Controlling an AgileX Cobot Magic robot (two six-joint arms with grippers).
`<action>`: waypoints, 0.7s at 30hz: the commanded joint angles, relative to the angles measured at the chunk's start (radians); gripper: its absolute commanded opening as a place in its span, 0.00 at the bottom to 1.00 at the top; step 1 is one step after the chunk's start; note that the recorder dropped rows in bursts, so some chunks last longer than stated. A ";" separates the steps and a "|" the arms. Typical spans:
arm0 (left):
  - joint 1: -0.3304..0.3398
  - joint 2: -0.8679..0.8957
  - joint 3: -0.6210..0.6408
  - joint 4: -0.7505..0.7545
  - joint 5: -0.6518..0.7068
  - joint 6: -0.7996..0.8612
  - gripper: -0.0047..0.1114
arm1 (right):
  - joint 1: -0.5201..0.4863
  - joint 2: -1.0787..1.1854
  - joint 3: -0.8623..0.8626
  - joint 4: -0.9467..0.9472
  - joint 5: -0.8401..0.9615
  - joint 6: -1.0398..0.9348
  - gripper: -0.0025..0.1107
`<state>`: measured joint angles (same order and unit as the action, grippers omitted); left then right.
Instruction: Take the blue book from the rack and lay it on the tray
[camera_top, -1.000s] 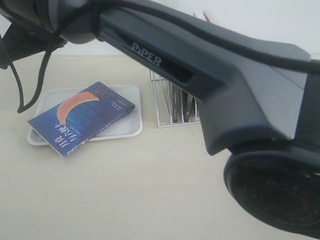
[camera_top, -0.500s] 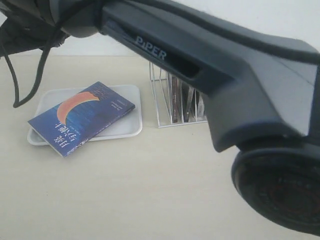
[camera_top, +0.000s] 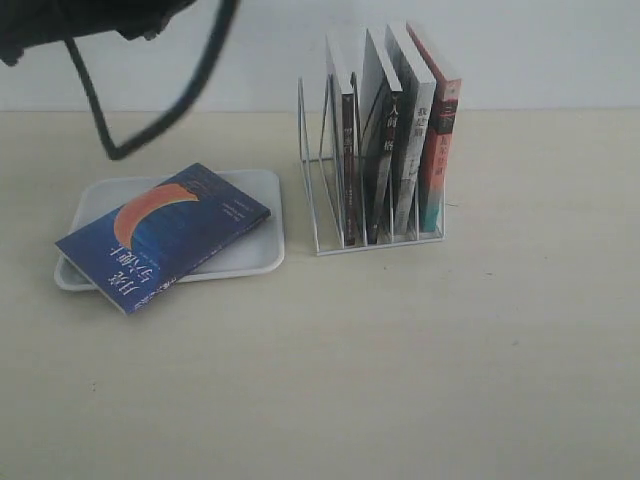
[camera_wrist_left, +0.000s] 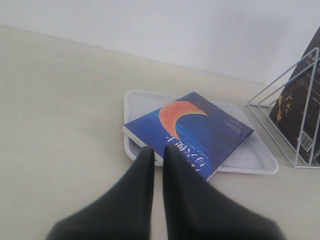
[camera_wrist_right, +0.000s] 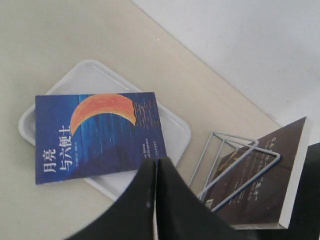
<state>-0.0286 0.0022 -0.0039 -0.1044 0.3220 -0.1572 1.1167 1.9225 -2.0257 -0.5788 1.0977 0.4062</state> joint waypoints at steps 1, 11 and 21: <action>-0.005 -0.002 0.004 -0.004 -0.010 -0.003 0.09 | -0.002 -0.141 0.254 -0.063 -0.148 0.008 0.02; -0.005 -0.002 0.004 -0.004 -0.010 -0.003 0.09 | -0.009 -0.497 0.816 -0.276 -0.434 0.043 0.02; -0.005 -0.002 0.004 -0.004 -0.010 -0.003 0.09 | -0.230 -0.927 1.302 -0.278 -0.581 0.353 0.02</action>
<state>-0.0286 0.0022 -0.0039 -0.1044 0.3220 -0.1572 0.9501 1.0999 -0.8197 -0.8465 0.5384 0.6710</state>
